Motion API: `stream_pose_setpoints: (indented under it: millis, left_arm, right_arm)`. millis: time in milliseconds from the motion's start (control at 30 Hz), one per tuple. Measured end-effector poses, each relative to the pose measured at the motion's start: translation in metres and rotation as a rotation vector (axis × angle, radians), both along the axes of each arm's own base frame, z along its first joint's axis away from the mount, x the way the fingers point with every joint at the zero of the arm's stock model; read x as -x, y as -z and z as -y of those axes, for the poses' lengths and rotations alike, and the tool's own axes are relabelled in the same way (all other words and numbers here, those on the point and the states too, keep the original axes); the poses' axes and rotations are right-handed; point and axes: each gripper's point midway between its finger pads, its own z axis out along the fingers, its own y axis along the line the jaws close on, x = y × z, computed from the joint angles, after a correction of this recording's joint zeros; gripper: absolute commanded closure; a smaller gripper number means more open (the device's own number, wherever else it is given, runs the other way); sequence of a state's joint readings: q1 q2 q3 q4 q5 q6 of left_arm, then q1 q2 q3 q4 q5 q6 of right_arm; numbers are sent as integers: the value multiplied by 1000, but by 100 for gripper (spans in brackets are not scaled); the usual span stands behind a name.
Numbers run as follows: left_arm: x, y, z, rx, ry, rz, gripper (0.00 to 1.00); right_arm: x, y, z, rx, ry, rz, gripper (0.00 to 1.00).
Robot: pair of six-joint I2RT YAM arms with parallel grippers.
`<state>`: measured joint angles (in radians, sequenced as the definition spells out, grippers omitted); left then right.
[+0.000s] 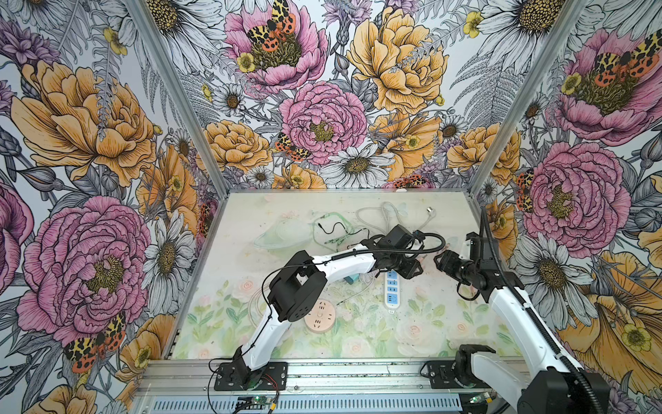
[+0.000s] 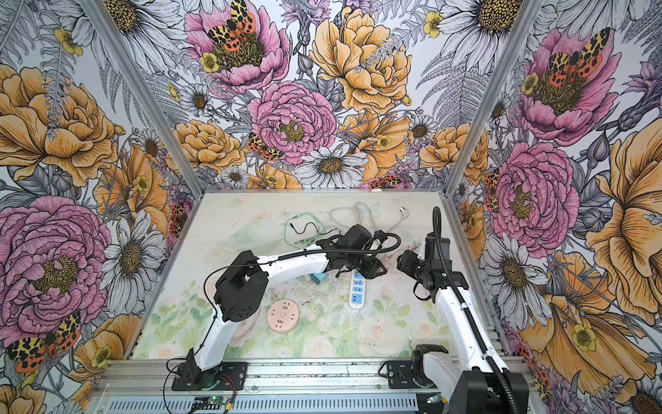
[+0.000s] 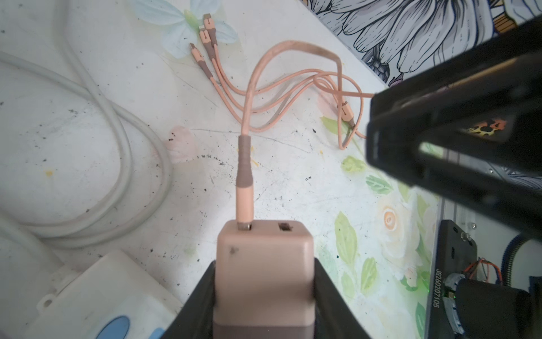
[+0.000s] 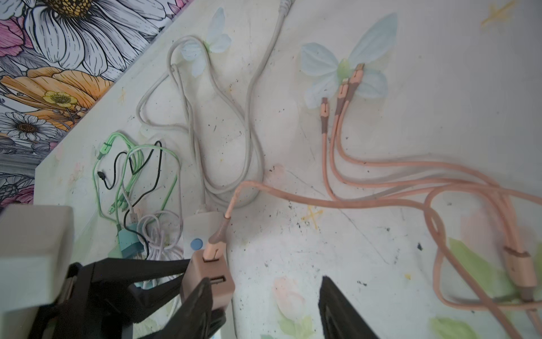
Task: Insert the plug
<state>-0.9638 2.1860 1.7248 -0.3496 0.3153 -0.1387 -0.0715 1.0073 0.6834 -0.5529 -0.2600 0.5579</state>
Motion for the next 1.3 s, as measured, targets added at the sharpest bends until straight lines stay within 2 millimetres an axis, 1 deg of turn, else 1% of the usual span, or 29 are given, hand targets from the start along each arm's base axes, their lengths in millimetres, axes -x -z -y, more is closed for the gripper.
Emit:
stream_pose_setpoints:
  millis: [67,133,400,567,700,833,1033,1167,1300]
  left_arm:
    - [3,-2,-1,12,16,7,64]
    - [5,-4,-1,24,27,11,64]
    - [9,-9,4,61,56,7,64]
    - [10,-13,7,82,70,12,64]
    - [14,-16,10,101,90,4,64]
    - [20,-12,10,105,114,-6,63]
    - [26,-12,12,115,144,-3,63]
    - [28,-12,13,122,154,-2,63]
    - [31,-14,16,133,167,-1,63]
  right_arm:
    - [6,5,-4,-19,-8,-19,40]
    - [10,6,-7,-37,-18,-22,40]
    - [12,-5,-20,-80,-64,12,38]
    - [13,-5,-25,-93,-84,14,38]
    - [17,3,-29,-107,-98,-5,38]
    - [17,9,-31,-119,-107,-10,38]
    - [14,10,-35,-148,-112,-3,38]
    - [12,9,-39,-179,-115,8,41]
    - [10,7,-42,-200,-121,18,50]
